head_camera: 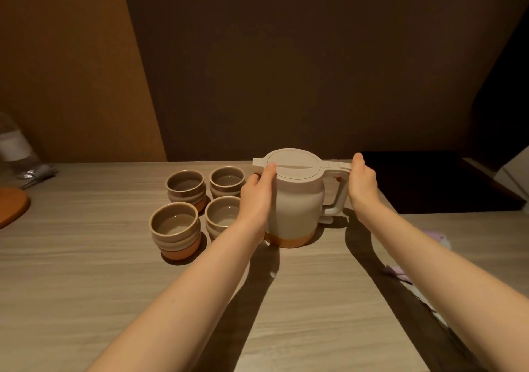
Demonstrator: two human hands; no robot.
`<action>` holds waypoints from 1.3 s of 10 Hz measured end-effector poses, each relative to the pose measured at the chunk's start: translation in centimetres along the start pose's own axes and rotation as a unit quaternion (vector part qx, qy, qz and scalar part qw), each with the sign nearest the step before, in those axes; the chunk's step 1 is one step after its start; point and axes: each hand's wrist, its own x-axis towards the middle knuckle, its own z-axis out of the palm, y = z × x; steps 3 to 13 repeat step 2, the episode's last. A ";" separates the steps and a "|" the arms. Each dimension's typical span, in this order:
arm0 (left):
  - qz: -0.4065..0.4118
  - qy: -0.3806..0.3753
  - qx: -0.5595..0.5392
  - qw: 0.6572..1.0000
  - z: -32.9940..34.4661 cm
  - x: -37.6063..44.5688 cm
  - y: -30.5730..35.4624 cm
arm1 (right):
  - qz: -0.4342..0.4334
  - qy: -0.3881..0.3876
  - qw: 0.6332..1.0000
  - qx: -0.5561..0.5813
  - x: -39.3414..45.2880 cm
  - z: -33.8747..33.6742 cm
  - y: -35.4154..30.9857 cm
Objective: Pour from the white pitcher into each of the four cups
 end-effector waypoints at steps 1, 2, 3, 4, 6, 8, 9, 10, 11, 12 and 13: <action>0.007 0.013 -0.007 1.000 -0.8 -0.8 0.0 | -0.056 -0.027 0.996 -0.063 -1.8 -1.7 -1.1; 0.033 0.043 -0.020 0.998 -1.9 -2.2 -0.8 | -0.095 -0.028 0.990 -0.102 -3.9 -3.4 -1.3; 0.033 0.043 -0.020 0.998 -1.9 -2.2 -0.8 | -0.095 -0.028 0.990 -0.102 -3.9 -3.4 -1.3; 0.033 0.043 -0.020 0.998 -1.9 -2.2 -0.8 | -0.095 -0.028 0.990 -0.102 -3.9 -3.4 -1.3; 0.033 0.043 -0.020 0.998 -1.9 -2.2 -0.8 | -0.095 -0.028 0.990 -0.102 -3.9 -3.4 -1.3; 0.033 0.043 -0.020 0.998 -1.9 -2.2 -0.8 | -0.095 -0.028 0.990 -0.102 -3.9 -3.4 -1.3; 0.033 0.043 -0.020 0.998 -1.9 -2.2 -0.8 | -0.095 -0.028 0.990 -0.102 -3.9 -3.4 -1.3; 0.033 0.043 -0.020 0.998 -1.9 -2.2 -0.8 | -0.095 -0.028 0.990 -0.102 -3.9 -3.4 -1.3; 0.033 0.043 -0.020 0.998 -1.9 -2.2 -0.8 | -0.095 -0.028 0.990 -0.102 -3.9 -3.4 -1.3; 0.033 0.043 -0.020 0.998 -1.9 -2.2 -0.8 | -0.095 -0.028 0.990 -0.102 -3.9 -3.4 -1.3; 0.033 0.043 -0.020 0.998 -1.9 -2.2 -0.8 | -0.095 -0.028 0.990 -0.102 -3.9 -3.4 -1.3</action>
